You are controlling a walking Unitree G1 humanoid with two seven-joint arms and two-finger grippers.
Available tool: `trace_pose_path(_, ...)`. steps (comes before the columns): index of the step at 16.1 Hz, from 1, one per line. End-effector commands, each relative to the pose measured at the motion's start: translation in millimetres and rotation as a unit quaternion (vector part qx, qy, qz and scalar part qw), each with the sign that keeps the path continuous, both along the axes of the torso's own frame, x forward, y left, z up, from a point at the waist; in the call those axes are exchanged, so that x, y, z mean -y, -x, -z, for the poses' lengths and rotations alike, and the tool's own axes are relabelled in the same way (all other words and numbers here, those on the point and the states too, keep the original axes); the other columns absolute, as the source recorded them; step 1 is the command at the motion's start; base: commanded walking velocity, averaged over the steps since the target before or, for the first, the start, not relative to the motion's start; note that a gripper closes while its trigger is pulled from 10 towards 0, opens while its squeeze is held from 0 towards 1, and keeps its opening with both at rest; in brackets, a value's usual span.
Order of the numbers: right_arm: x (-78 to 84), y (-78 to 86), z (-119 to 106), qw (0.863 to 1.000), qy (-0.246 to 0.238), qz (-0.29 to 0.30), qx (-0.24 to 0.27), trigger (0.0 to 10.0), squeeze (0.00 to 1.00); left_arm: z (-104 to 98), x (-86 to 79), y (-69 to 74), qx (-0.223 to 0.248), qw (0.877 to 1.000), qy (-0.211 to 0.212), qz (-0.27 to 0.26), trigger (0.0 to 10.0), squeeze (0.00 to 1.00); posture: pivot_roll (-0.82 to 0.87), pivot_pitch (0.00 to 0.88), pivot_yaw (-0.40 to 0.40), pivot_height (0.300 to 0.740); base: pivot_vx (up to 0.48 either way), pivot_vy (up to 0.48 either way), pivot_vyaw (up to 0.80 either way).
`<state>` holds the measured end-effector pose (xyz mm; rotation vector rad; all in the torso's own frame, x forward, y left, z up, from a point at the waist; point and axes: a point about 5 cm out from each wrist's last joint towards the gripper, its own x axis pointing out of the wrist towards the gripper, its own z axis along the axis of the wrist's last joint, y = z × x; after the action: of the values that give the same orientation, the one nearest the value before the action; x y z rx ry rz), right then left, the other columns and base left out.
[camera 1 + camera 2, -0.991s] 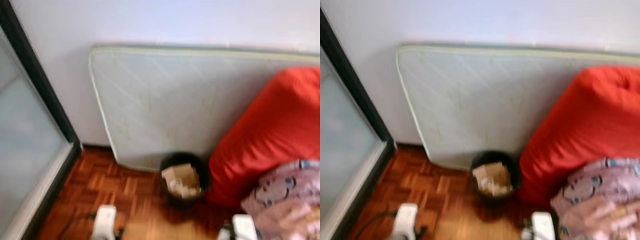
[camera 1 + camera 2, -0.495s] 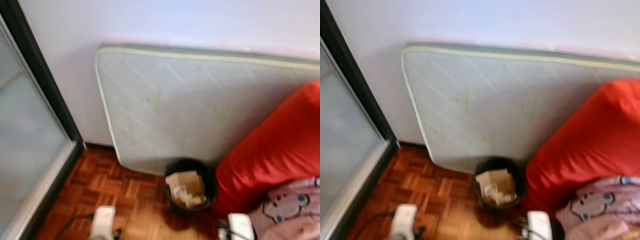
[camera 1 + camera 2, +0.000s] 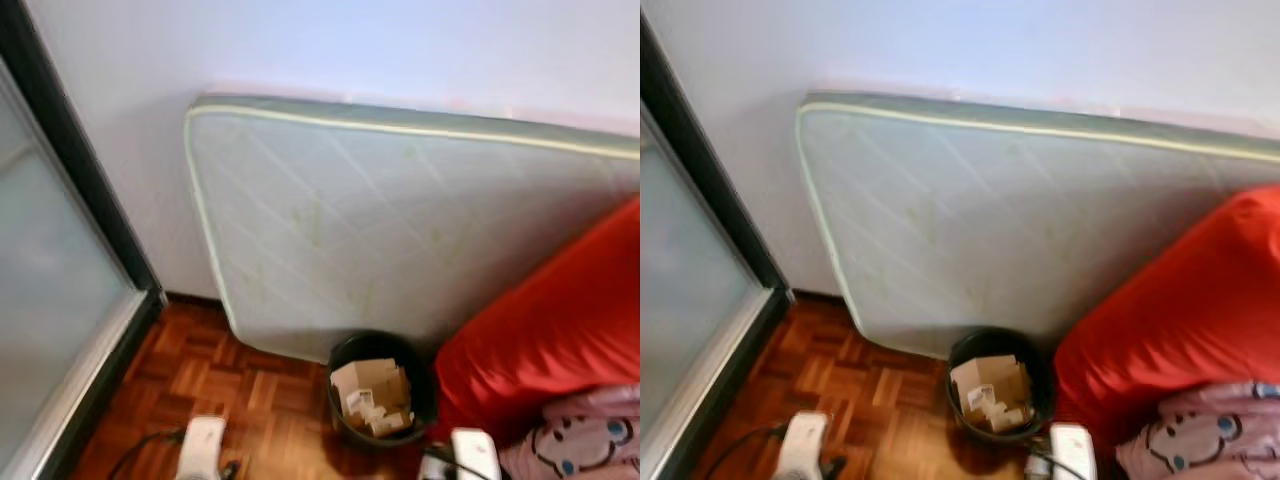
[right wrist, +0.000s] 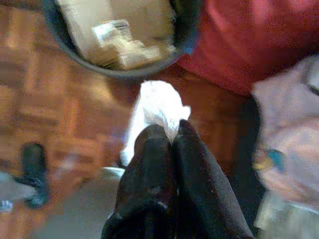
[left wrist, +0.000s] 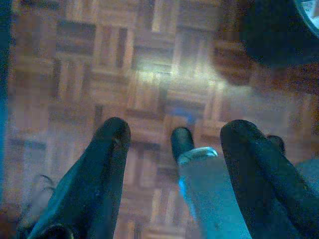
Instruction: Clean up the room
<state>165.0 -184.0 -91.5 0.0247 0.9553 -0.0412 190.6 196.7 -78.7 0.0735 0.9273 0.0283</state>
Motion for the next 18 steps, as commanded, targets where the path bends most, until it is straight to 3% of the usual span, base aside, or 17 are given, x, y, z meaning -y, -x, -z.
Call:
trace_pose_path(1, 11.2, 6.2, 1.1, 1.000, 0.013, 0.006, -0.007, 10.0, 0.00, 0.1, 7.3, -1.9, 0.000, 1.000, 0.003, 0.017, 10.0, 0.00, -0.07, 0.053, -0.032, 0.740, 0.255, 0.000, 0.00)
trace_pose_path(8, 11.5, 6.0, 0.8, 1.000, 0.012, 0.010, -0.003, 10.0, 0.00, 0.4, 7.9, -1.4, 0.000, 1.000, 0.003, 0.016, 10.0, 0.00, -0.07, 0.052, -0.032, 0.740, 0.254, 0.000, 0.00)
trace_pose_path(13, 9.6, 0.4, -3.7, 0.998, -0.019, 0.029, 0.043, 10.0, 0.00, -1.1, 6.8, -3.6, 0.009, 1.000, -0.001, 0.011, 10.0, 0.00, -0.07, 0.056, -0.030, 0.740, 0.100, 0.000, 0.00)
trace_pose_path(18, 5.1, -9.3, -12.4, 0.992, -0.060, 0.009, 0.109, 10.0, 0.00, -4.8, 6.6, -9.6, 0.028, 1.000, 0.001, 0.004, 10.0, 0.00, -0.07, 0.060, -0.031, 0.740, 0.000, 0.000, 0.00)
